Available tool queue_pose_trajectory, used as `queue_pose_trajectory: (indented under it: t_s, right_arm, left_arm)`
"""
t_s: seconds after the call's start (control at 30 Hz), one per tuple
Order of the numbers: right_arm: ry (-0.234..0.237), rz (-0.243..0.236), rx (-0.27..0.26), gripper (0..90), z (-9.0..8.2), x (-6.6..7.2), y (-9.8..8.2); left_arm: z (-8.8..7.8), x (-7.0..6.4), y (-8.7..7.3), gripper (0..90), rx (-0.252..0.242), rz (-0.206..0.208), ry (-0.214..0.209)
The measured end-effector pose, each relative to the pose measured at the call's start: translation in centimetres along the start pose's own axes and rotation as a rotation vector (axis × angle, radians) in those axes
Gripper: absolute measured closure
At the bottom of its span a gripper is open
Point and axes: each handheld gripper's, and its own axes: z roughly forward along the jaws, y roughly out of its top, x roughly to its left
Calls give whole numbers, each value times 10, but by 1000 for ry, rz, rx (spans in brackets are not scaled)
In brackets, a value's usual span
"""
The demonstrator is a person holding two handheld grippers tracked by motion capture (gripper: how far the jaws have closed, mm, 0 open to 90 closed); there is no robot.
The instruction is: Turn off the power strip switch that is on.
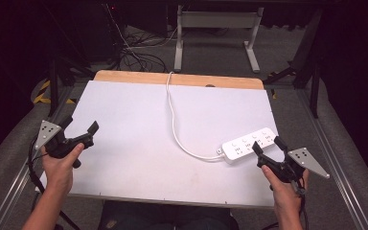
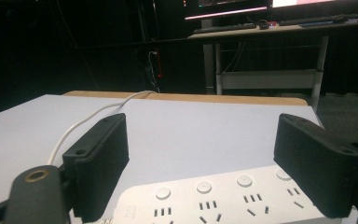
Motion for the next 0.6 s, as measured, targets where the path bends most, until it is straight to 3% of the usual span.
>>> queue_pose_trajectory:
  t_s: [0.43, 0.6]
  right_arm:
    - [6, 33, -4, 204, 1, 2, 3]
    - [66, 20, -21, 448, 0, 2, 6]
  left_arm:
    - [-3, 1, 0, 16, -3, -2, 3]
    - [-5, 0, 0, 16, -2, -4, 2]
